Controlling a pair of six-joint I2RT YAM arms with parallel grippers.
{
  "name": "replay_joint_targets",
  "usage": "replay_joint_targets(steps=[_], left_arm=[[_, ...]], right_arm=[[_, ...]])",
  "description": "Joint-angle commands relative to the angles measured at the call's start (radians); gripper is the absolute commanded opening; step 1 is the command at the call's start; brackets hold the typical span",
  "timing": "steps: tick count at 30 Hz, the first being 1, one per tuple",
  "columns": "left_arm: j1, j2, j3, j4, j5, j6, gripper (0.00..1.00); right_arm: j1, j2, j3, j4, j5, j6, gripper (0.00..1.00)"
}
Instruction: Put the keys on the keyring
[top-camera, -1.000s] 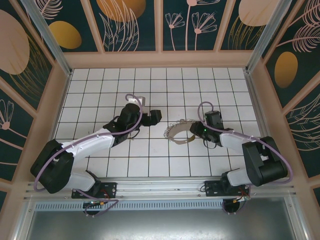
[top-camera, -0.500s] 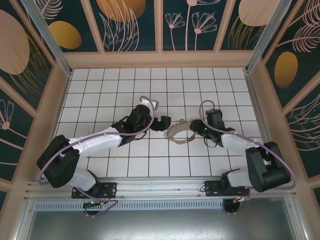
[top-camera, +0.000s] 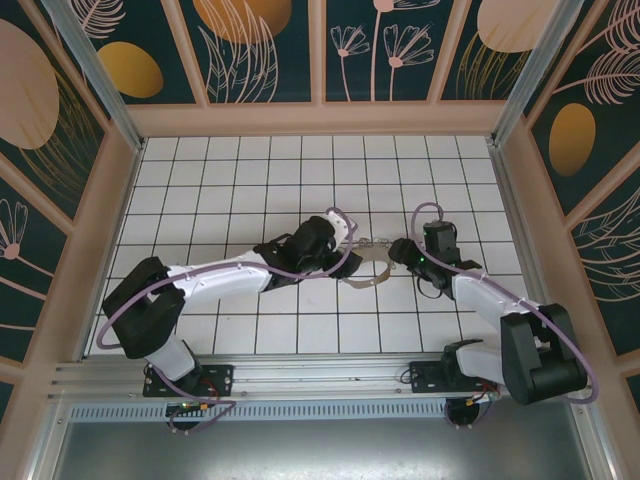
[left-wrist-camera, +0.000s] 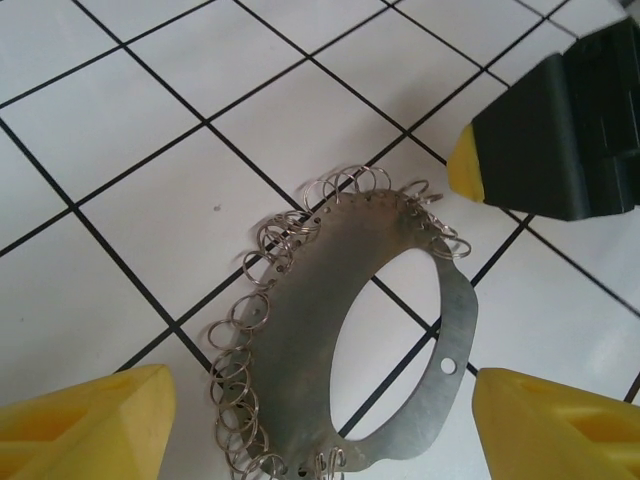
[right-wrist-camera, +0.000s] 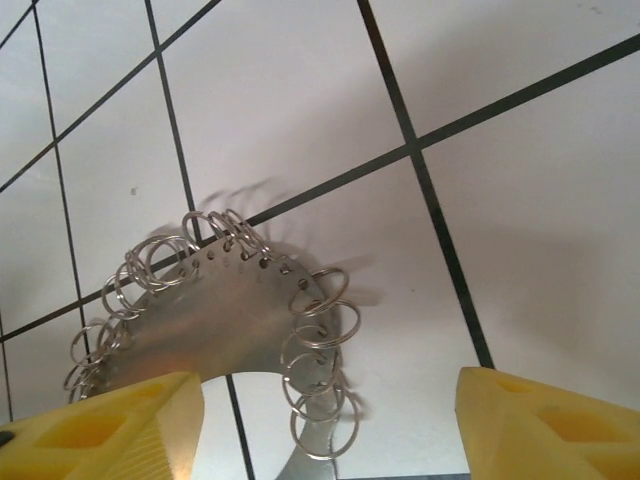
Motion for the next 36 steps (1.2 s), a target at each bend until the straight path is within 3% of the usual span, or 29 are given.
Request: replay_joint_targets(steps=[1, 7, 12, 20, 29, 36], left_arm=[[-0.002, 0.032, 0.035, -0.041, -0.005, 0.085, 0.74], [-0.003, 0.124, 0.074, -0.022, 0.058, 0.136, 0.66], [-0.012, 0.173, 0.085, 0.028, 0.130, 0.183, 0.58], [-0.076, 0.272, 0.135, 0.064, 0.130, 0.293, 0.44], [-0.130, 0.396, 0.241, 0.051, 0.115, 0.329, 0.37], [-0.130, 0.364, 0.204, 0.134, 0.065, 0.282, 0.32]], right_arm=[[-0.013, -0.021, 0.006, -0.061, 0.037, -0.025, 0.75], [-0.042, -0.038, 0.028, -0.121, 0.089, -0.033, 0.84], [-0.064, -0.068, 0.047, -0.172, 0.159, -0.022, 0.99], [-0.134, -0.128, 0.041, -0.207, 0.111, -0.004, 0.99], [-0.149, -0.160, 0.014, -0.194, 0.079, 0.002, 0.99], [-0.145, -0.171, -0.015, -0.133, -0.086, -0.047, 0.96]])
